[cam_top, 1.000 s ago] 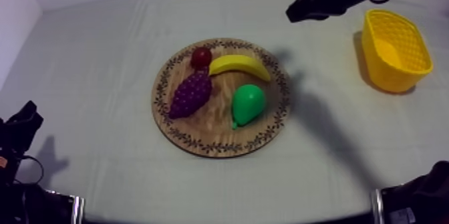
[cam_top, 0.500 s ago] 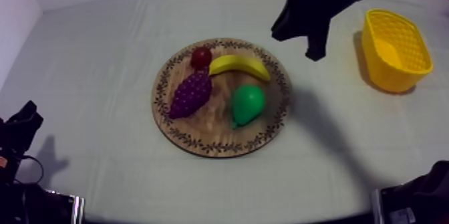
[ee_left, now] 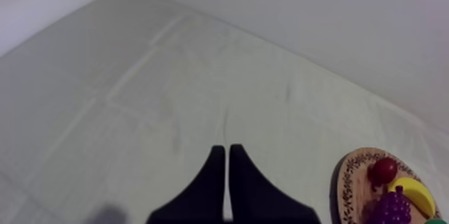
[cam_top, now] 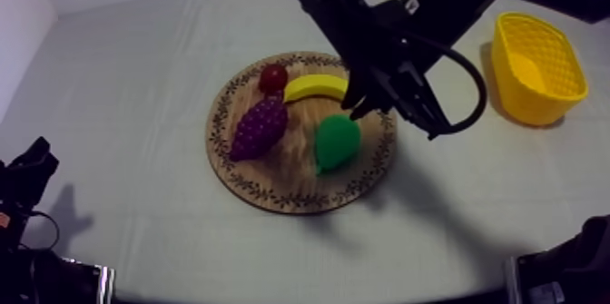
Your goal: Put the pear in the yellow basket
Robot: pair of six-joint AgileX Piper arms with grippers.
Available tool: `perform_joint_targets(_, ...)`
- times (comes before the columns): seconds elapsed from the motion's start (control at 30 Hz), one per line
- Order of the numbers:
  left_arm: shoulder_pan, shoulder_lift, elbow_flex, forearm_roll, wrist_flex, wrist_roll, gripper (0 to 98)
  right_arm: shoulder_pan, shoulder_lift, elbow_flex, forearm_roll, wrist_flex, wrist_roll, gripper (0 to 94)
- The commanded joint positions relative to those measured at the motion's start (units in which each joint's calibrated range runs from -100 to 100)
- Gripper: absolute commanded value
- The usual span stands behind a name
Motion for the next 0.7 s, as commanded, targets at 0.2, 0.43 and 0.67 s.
perform_joint_targets(0.2,0.0,0.0,0.0,0.01,0.0,0.0,0.1,-0.1,0.7,1.8,4.6,-1.8,-0.3,32.0)
perform_joint_targets(0.43,0.0,0.0,0.0,0.01,0.0,0.0,0.1,0.0,2.0,2.3,7.2,-5.0,-1.9,44.5)
perform_joint_targets(0.67,0.0,0.0,0.0,0.01,0.0,0.0,0.1,0.0,5.7,1.2,8.3,-5.6,0.0,49.2)
